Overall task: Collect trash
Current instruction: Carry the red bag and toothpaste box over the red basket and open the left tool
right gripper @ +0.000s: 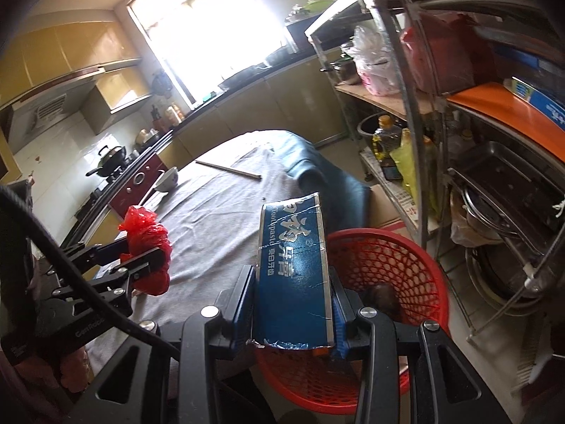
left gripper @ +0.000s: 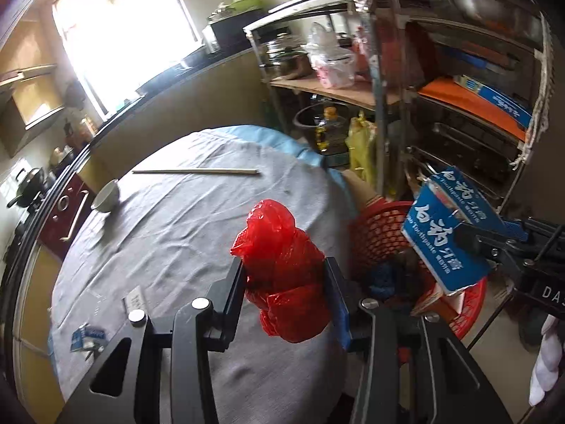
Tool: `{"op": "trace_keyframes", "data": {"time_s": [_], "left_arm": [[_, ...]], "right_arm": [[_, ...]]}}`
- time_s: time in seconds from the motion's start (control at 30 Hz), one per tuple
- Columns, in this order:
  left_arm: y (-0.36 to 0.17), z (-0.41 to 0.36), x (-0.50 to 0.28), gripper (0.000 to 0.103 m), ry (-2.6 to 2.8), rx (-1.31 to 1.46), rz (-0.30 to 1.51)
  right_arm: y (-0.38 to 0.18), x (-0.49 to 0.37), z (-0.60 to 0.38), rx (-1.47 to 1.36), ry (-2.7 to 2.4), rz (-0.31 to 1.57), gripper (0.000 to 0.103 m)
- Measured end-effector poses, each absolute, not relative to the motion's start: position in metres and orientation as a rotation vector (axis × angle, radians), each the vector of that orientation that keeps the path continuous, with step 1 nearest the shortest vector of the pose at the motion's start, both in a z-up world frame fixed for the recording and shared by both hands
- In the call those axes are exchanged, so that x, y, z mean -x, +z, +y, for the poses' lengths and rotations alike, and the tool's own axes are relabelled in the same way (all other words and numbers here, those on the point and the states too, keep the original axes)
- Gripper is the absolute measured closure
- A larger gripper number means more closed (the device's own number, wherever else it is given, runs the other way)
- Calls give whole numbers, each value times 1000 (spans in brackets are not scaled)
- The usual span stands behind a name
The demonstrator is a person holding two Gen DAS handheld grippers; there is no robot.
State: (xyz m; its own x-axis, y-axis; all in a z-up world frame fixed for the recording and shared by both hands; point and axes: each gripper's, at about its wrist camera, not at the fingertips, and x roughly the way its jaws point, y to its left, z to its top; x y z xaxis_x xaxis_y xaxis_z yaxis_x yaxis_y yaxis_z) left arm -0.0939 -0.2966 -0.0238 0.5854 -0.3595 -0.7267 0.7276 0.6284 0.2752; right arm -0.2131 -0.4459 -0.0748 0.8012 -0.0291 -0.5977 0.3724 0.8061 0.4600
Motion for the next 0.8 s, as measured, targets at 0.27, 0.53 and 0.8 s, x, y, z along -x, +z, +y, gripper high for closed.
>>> {"op": "trace_keyframes", "data": {"time_s": [0.27, 0.53, 0.8], "left_arm": [[-41, -326, 108, 58, -771, -627, 714], [-54, -347, 115, 56, -847, -648, 750], [-67, -361, 116, 44, -882, -663, 780]], "right_arm": [[-87, 228, -468, -642, -287, 613, 62], [-101, 237, -489, -699, -333, 628, 62], [-115, 237, -504, -770, -347, 650, 60]]}}
